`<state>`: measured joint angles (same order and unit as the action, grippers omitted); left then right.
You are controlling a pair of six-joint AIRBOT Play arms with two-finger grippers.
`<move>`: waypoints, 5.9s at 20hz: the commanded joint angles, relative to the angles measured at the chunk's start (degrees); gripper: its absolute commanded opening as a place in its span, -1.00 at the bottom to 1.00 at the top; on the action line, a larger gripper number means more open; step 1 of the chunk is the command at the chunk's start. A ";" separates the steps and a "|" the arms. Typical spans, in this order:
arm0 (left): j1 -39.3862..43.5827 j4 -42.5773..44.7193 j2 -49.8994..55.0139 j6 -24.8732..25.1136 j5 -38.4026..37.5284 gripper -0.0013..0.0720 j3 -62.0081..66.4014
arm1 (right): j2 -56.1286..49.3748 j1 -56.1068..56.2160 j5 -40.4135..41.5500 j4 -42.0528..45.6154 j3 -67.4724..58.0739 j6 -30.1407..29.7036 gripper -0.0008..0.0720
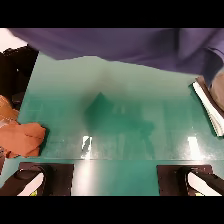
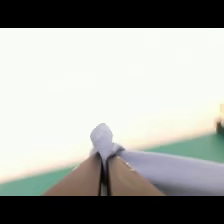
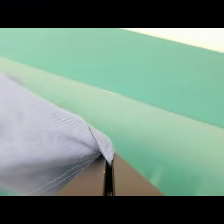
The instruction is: Fold the shirts.
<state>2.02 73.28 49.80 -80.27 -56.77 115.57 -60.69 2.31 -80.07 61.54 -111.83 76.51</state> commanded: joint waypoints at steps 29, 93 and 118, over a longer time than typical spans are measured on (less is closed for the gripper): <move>-1.33 4.68 51.56 -3.45 -19.32 0.72 -5.57 | -37.64 -1.01 6.01 -0.20 15.52 4.50 0.14; 1.20 -15.32 27.56 -1.84 1.97 -0.90 -56.30 | -10.84 -10.99 23.19 -3.43 70.27 1.40 -0.85; -7.89 -16.72 -2.95 -5.55 -13.25 -0.90 2.01 | 12.48 -29.79 2.54 -3.72 3.98 3.08 -0.93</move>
<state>-5.80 56.99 46.92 -84.86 -69.19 119.59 -43.48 -26.59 -73.10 58.39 -99.70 77.89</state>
